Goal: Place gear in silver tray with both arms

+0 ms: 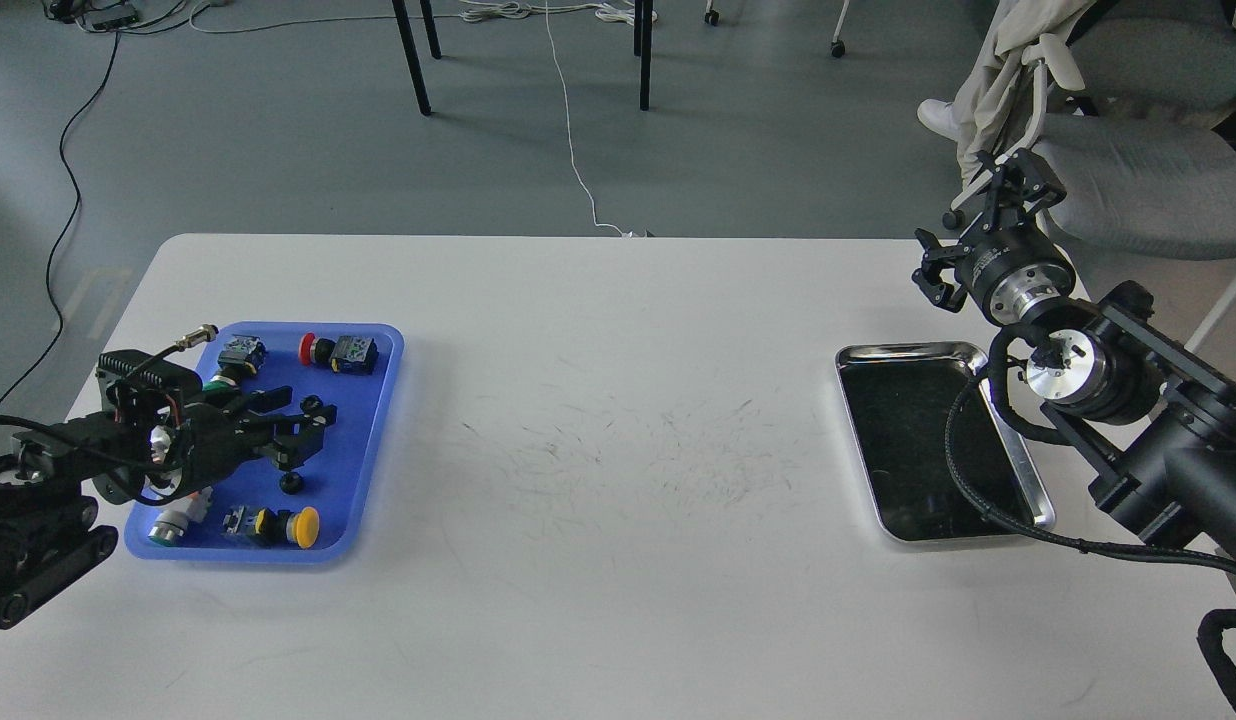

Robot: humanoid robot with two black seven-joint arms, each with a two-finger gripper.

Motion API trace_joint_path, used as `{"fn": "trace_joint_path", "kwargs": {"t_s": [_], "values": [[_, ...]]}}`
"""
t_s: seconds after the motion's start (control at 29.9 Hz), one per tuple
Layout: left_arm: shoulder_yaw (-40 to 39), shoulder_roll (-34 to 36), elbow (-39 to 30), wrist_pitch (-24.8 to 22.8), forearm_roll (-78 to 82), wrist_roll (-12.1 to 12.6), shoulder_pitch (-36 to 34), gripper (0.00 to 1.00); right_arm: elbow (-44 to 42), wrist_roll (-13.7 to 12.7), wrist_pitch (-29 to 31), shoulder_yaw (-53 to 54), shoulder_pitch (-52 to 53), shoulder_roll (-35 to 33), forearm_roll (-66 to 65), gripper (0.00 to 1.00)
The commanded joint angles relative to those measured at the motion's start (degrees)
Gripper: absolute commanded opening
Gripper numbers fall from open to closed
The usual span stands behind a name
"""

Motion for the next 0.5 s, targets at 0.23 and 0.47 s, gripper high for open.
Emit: {"fn": "trace_joint_path", "kwargs": {"t_s": [0.23, 0.47], "values": [[0.11, -1.07, 0.42, 0.17, 0.26, -0.9, 0.03, 0.63, 0.08, 0.08, 0.0, 0.09, -0.53, -0.01, -1.05, 0.99], [0.11, -2.65, 2.43, 0.17, 0.26, -1.07, -0.14, 0.63, 0.08, 0.0, 0.0, 0.09, -0.53, -0.18, -1.05, 0.99]]}}
